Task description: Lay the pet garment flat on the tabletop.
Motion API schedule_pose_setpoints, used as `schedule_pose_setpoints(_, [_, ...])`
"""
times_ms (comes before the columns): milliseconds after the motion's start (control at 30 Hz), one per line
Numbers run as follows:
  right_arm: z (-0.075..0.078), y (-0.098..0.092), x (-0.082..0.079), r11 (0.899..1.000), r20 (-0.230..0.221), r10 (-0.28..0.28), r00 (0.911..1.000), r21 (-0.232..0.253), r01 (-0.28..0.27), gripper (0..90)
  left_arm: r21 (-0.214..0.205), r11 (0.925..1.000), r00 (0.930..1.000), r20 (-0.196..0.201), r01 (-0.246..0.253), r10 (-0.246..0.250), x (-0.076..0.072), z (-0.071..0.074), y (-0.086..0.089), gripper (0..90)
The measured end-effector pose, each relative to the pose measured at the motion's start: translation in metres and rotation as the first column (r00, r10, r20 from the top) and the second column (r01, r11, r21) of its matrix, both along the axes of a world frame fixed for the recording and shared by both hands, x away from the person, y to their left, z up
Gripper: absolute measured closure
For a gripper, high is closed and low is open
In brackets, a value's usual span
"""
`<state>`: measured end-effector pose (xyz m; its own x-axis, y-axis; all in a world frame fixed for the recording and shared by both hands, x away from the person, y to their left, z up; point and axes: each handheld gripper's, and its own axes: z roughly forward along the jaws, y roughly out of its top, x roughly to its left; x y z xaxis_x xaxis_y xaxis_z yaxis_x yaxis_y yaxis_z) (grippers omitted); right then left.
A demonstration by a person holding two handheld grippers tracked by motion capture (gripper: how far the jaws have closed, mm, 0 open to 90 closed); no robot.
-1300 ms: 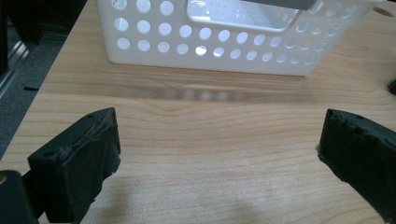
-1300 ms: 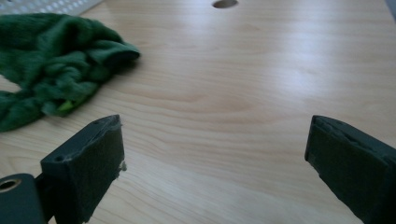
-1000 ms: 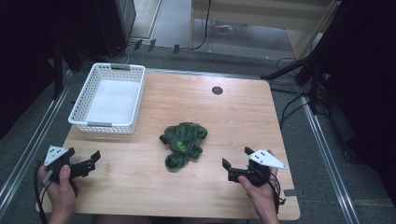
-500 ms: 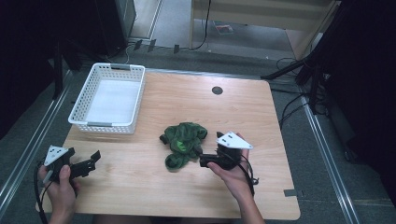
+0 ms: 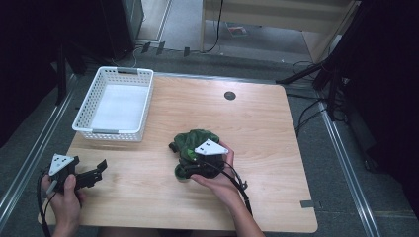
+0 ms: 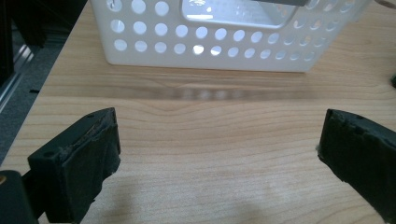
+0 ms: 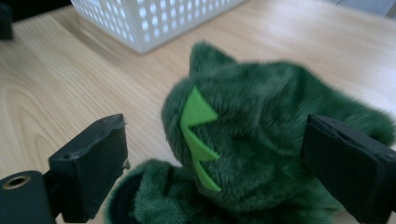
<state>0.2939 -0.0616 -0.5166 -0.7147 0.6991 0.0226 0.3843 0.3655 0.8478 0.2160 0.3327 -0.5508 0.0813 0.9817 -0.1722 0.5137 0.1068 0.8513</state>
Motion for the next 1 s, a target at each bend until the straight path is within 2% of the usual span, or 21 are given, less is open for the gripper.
schedule_pose_setpoints(67, [-0.003,0.001,0.001,1.0,-0.01,-0.001,0.9999,-0.004,0.001,10.2,0.021,0.9998,1.0,0.001,0.003,-0.003,-0.001,0.002,-0.001,0.0])
schedule_pose_setpoints(133, [-0.012,0.003,0.004,0.999,-0.029,-0.013,0.9995,-0.036,0.012,12.8,0.023,0.9997,1.0,0.007,0.001,-0.001,-0.001,0.006,-0.002,0.0])
schedule_pose_setpoints(167, [-0.017,0.006,0.006,0.997,-0.034,-0.023,0.9992,-0.075,0.02,14.4,0.029,0.9995,0.9999,0.014,-0.008,0.007,0.0,0.01,-0.002,0.0])
schedule_pose_setpoints(233, [-0.019,0.006,0.007,0.996,-0.033,-0.026,0.9991,-0.09,0.023,15.9,0.03,0.9991,0.9989,0.037,-0.029,0.028,-0.001,0.021,-0.005,0.0])
schedule_pose_setpoints(267, [-0.022,0.008,0.008,0.992,-0.032,-0.039,0.9987,-0.125,0.034,21.7,0.025,0.9994,0.998,0.059,-0.023,0.022,-0.002,0.029,-0.009,0.0])
schedule_pose_setpoints(300, [-0.022,0.008,0.008,0.992,-0.032,-0.039,0.9987,-0.125,0.034,21.7,0.03,0.9994,0.9974,0.07,-0.019,0.017,-0.001,0.033,-0.013,0.0])
schedule_pose_setpoints(367, [-0.026,0.008,0.01,0.985,-0.028,-0.057,0.998,-0.165,0.052,27.0,0.054,0.9984,0.9958,0.089,0.019,-0.023,0.003,0.045,-0.028,0.0])
schedule_pose_setpoints(400, [-0.028,0.008,0.01,0.983,-0.014,-0.06,0.9981,-0.177,0.056,30.5,0.057,0.9978,0.9949,0.093,0.035,-0.04,0.004,0.048,-0.033,0.0])
schedule_pose_setpoints(500, [-0.029,0.007,0.01,0.981,0.001,-0.095,0.9955,-0.171,0.093,43.9,0.055,0.9947,0.9898,0.108,0.087,-0.093,0.013,0.056,-0.053,0.0])
schedule_pose_setpoints(567, [-0.03,0.006,0.01,0.979,0.014,-0.103,0.9946,-0.177,0.104,59.3,0.029,0.991,0.9847,0.113,0.13,-0.133,0.02,0.059,-0.068,0.0])
schedule_pose_setpoints(600, [-0.03,0.004,0.01,0.983,-0.01,-0.091,0.9958,-0.159,0.088,68.0,0.03,0.9891,0.9828,0.112,0.144,-0.146,0.022,0.059,-0.075,0.0])
schedule_pose_setpoints(633, [-0.029,0.002,0.011,0.986,-0.013,-0.078,0.9969,-0.15,0.075,73.0,0.034,0.9868,0.9808,0.11,0.158,-0.161,0.023,0.059,-0.079,0.0])
schedule_pose_setpoints(733, [-0.026,-0.005,0.012,0.992,-0.024,-0.069,0.9973,-0.108,0.066,81.1,0.047,0.9754,0.9709,0.096,0.215,-0.219,0.026,0.055,-0.095,0.0])
schedule_pose_setpoints(767, [-0.021,-0.009,0.009,0.993,-0.008,-0.078,0.9969,-0.091,0.077,82.4,0.038,0.97,0.966,0.09,0.24,-0.243,0.027,0.052,-0.102,0.0])
schedule_pose_setpoints(833, [-0.018,-0.01,0.007,0.993,0.009,-0.077,0.997,-0.09,0.078,82.6,0.034,0.9606,0.9572,0.081,0.276,-0.278,0.027,0.048,-0.11,0.0])
schedule_pose_setpoints(867, [-0.007,-0.012,-0.001,0.995,0.02,-0.072,0.9972,-0.072,0.073,82.7,0.044,0.9546,0.9519,0.074,0.295,-0.297,0.027,0.047,-0.115,0.0])
schedule_pose_setpoints(933, [-0.001,-0.013,-0.006,0.996,0.027,-0.069,0.9973,-0.062,0.07,82.6,0.057,0.9379,0.9368,0.057,0.342,-0.345,0.026,0.044,-0.124,0.0])
schedule_pose_setpoints(1000, [0.012,-0.015,-0.021,0.997,0.037,-0.059,0.9975,-0.048,0.061,82.6,0.043,0.9259,0.9244,0.057,0.375,-0.377,0.023,0.043,-0.131,0.0])
